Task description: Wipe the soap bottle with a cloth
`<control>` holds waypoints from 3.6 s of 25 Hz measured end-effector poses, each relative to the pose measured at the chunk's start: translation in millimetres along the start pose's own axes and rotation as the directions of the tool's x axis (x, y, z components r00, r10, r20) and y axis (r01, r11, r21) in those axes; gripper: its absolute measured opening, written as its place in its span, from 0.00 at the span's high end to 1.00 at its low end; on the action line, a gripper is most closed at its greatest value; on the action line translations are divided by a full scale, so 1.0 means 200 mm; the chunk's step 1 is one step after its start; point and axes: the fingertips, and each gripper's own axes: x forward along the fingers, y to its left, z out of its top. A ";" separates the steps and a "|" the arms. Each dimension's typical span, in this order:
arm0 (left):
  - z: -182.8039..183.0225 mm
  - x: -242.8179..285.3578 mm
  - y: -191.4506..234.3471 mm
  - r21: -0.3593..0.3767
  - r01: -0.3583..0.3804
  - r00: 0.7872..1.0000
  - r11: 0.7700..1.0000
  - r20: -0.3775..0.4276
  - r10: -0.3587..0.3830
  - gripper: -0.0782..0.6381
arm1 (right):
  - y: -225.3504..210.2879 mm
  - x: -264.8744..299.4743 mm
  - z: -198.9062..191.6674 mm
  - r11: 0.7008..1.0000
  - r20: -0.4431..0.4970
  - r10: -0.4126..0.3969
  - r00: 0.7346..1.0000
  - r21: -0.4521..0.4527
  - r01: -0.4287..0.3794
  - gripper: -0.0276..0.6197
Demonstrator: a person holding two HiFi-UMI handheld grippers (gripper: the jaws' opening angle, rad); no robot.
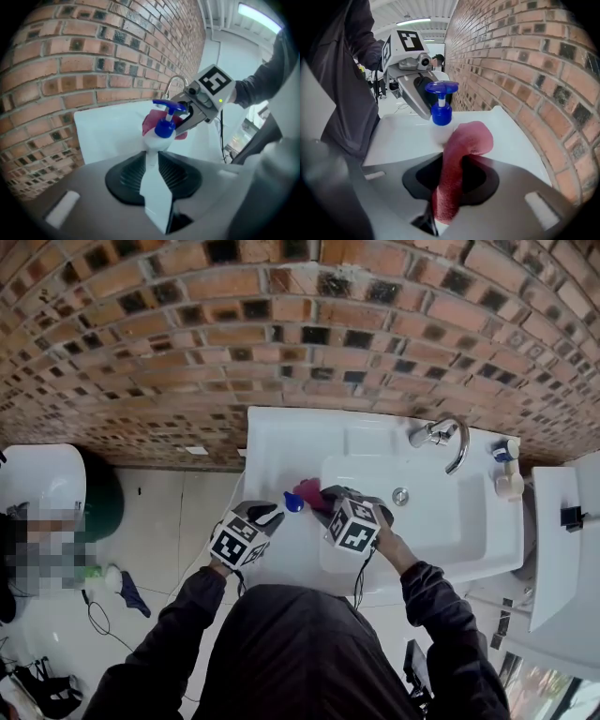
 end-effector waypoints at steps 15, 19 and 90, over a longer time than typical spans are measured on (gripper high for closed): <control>-0.01 0.02 0.11 -0.021 0.015 1.000 1.000 -0.020 -0.016 0.81 | 0.22 -0.03 -0.01 0.996 0.032 0.010 0.999 0.090 -0.013 0.83; 0.05 -0.09 0.07 -0.139 0.047 0.995 0.989 0.092 -0.034 0.81 | 0.07 -0.08 0.05 0.980 0.120 -0.029 0.992 0.199 0.005 0.83; 0.00 -0.04 0.04 -0.288 0.105 0.987 0.952 0.149 -0.063 0.86 | 0.52 0.16 -0.02 0.901 0.104 0.295 0.950 0.300 -0.313 0.83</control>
